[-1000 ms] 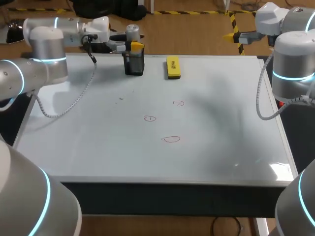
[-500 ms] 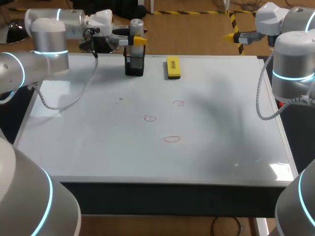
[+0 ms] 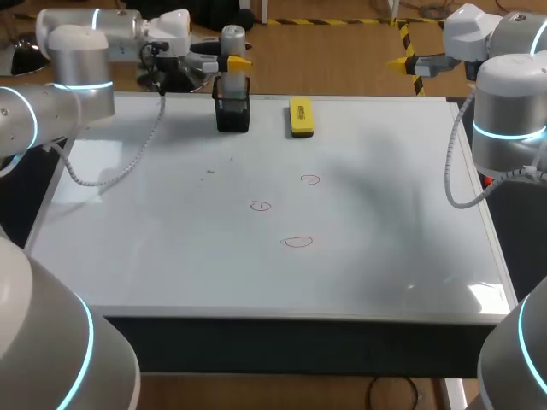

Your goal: Pick up the inspection probe, press it on each red-marked spot on the whiteboard one by one, put down the probe, pick up the eraser, and wipe off all the red marks.

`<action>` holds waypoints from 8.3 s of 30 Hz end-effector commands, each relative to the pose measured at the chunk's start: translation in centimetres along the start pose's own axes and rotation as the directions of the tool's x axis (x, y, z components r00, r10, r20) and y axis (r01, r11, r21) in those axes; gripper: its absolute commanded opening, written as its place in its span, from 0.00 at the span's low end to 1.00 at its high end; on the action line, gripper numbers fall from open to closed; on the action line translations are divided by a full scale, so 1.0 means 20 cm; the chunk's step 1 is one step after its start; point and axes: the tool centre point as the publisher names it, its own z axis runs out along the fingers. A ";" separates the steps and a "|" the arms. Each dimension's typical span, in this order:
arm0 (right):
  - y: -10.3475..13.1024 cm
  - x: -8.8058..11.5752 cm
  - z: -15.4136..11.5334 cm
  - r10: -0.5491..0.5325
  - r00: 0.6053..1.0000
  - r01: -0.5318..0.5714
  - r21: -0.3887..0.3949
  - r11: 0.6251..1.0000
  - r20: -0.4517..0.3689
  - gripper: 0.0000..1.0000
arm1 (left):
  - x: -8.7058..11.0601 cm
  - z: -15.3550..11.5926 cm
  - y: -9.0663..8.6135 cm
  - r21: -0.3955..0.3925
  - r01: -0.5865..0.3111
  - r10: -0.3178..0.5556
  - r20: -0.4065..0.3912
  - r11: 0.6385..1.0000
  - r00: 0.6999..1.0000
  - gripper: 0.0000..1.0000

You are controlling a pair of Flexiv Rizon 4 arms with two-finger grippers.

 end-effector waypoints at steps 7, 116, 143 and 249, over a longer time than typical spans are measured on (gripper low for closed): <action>0.00 0.00 0.00 0.000 1.000 0.000 0.001 1.000 -0.001 1.00 | 0.05 -0.03 -0.10 0.015 -0.041 0.040 0.035 0.999 0.999 0.00; 0.00 -0.01 0.03 -0.044 0.995 0.048 0.040 0.998 -0.087 1.00 | 0.29 -0.76 -0.06 0.013 -0.047 0.041 0.283 0.999 0.958 0.00; 0.04 0.13 0.58 -0.366 0.423 0.721 0.063 0.690 -0.829 1.00 | 0.29 -0.76 -0.06 0.013 -0.047 0.041 0.283 0.999 0.958 0.00; -0.58 0.83 1.02 -0.455 -0.753 0.589 -0.796 -0.143 -0.476 1.00 | 0.29 -0.76 -0.06 0.013 -0.047 0.041 0.283 0.999 0.958 0.00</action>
